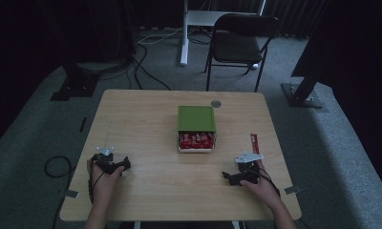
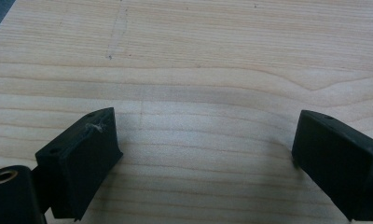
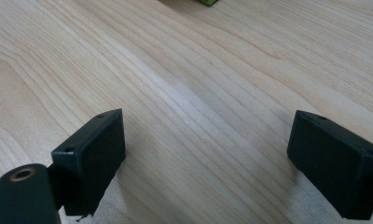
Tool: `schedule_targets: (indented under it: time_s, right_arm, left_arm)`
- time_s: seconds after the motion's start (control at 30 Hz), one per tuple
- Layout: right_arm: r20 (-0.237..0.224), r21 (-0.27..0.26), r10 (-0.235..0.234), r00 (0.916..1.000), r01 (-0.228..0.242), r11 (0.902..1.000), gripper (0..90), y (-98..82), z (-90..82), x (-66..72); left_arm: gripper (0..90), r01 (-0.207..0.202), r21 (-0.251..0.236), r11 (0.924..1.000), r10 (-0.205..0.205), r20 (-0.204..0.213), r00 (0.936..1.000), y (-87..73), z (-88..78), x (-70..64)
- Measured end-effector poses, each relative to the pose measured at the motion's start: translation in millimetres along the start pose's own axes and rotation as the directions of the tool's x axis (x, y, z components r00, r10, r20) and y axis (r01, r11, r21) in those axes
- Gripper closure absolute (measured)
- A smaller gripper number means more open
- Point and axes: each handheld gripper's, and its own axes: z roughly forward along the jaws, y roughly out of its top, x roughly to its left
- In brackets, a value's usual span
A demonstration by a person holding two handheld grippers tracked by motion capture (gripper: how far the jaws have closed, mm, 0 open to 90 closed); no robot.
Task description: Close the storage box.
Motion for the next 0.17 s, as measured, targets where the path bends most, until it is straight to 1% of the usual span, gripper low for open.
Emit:
schedule_targets:
  time_s: [0.17]
  right_arm:
    - [0.000, 0.000, 0.000, 1.0000, 0.000, 1.0000, 10.8, 0.0, 0.0, 0.0]
  left_arm:
    - [7.8, 0.004, 0.002, 1.0000, -0.004, -0.005, 1.0000, 0.2, 0.0, -0.5]
